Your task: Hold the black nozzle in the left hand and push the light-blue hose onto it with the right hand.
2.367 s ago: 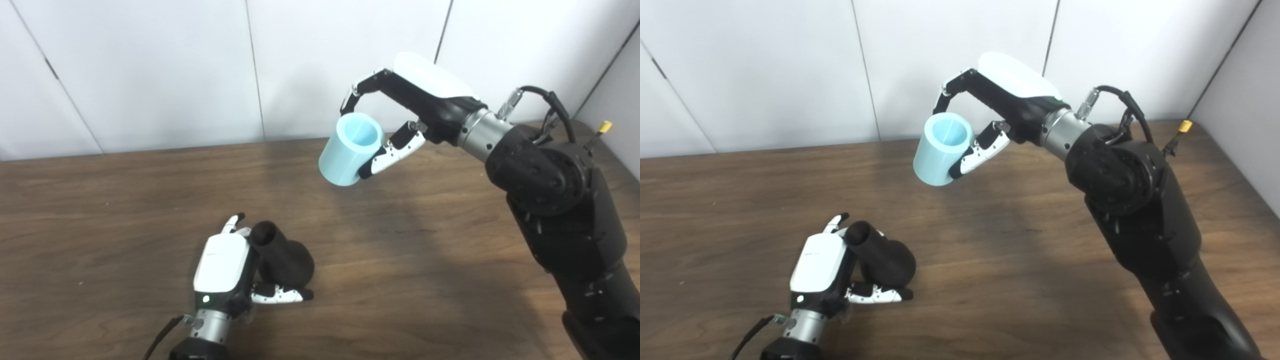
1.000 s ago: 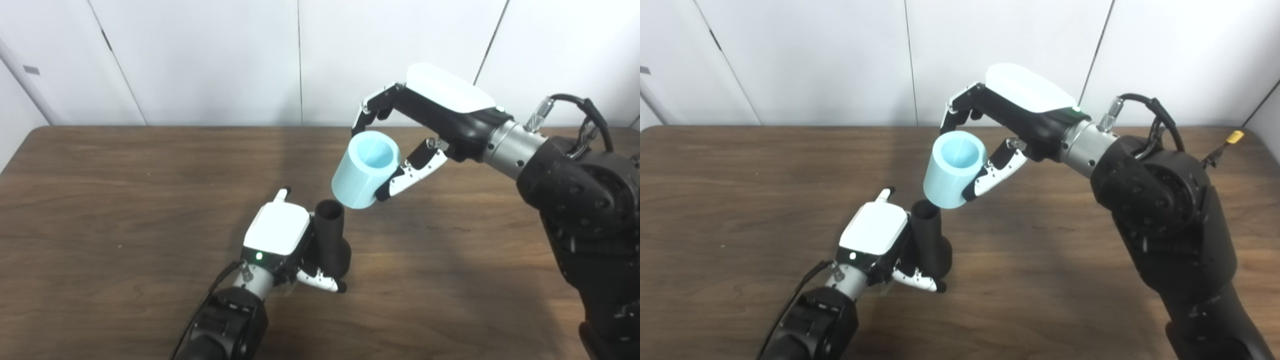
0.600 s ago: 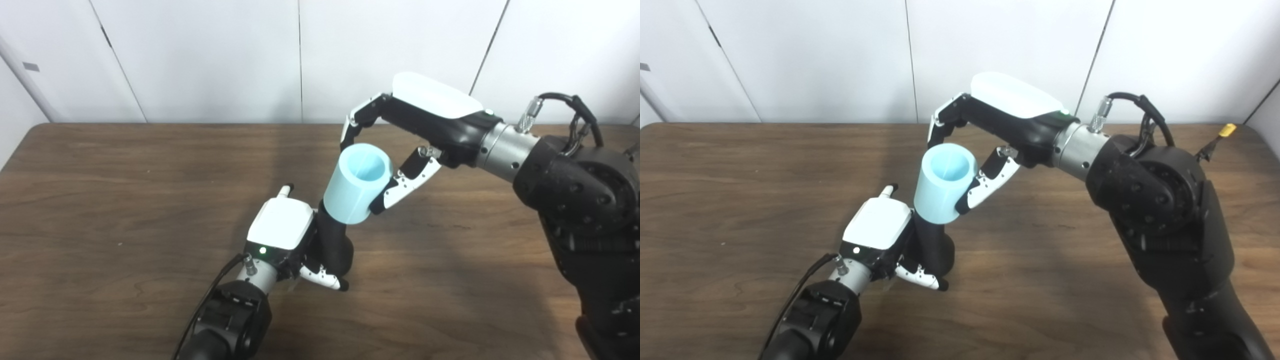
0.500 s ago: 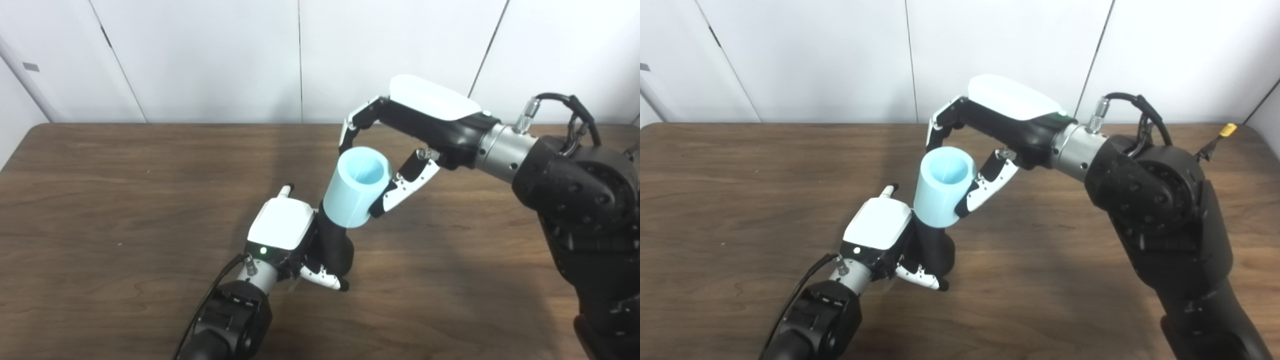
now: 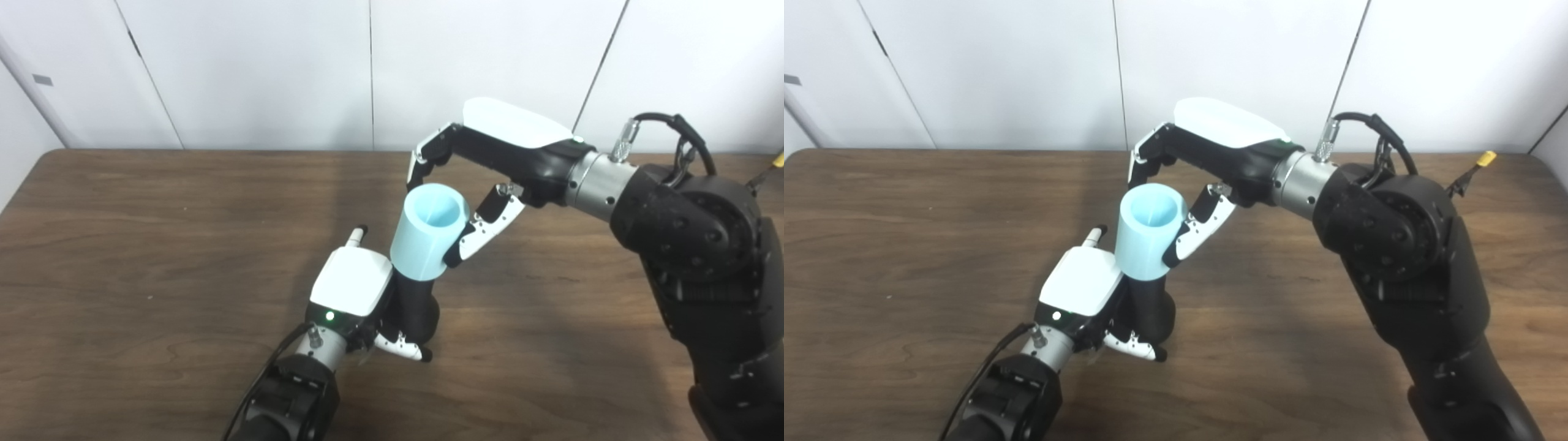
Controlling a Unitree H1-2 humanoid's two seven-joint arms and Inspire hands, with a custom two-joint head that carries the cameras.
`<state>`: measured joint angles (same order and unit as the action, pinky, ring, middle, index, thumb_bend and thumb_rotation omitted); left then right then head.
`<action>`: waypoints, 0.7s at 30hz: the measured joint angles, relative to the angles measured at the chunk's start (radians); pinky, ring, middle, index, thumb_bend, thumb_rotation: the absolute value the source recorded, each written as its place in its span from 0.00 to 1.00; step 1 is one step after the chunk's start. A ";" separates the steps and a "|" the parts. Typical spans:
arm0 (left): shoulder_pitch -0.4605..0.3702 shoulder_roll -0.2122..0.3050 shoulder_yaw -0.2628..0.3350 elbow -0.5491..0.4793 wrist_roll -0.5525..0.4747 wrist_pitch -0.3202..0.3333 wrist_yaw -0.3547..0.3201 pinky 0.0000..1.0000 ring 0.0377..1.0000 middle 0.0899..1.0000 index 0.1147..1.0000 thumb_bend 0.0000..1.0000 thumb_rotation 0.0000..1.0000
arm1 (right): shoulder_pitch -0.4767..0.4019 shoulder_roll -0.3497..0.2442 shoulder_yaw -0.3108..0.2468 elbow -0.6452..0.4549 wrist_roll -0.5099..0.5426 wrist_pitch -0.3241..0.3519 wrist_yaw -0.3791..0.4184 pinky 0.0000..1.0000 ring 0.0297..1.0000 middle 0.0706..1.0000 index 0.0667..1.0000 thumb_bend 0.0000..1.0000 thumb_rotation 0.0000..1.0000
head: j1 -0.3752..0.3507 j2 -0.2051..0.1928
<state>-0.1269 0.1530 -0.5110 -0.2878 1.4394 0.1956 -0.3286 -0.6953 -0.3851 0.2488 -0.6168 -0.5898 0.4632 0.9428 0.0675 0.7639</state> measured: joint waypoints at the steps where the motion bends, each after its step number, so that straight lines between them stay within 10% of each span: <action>1: 0.006 0.001 -0.002 0.003 0.015 -0.001 0.017 0.98 0.62 0.48 0.39 0.52 0.00 | -0.001 -0.004 0.001 0.000 -0.001 0.000 -0.001 0.72 0.70 0.62 0.44 0.52 0.14 | 0.000 0.000; 21: 0.018 -0.001 -0.020 0.040 0.091 -0.013 0.153 1.00 0.61 0.48 0.39 0.52 0.00 | -0.007 -0.021 0.017 0.006 0.010 0.000 -0.018 0.72 0.70 0.63 0.44 0.52 0.14 | -0.008 0.018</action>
<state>-0.1092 0.1521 -0.5312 -0.2477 1.5300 0.1826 -0.1753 -0.7026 -0.4064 0.2660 -0.6107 -0.5798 0.4628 0.9249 0.0598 0.7823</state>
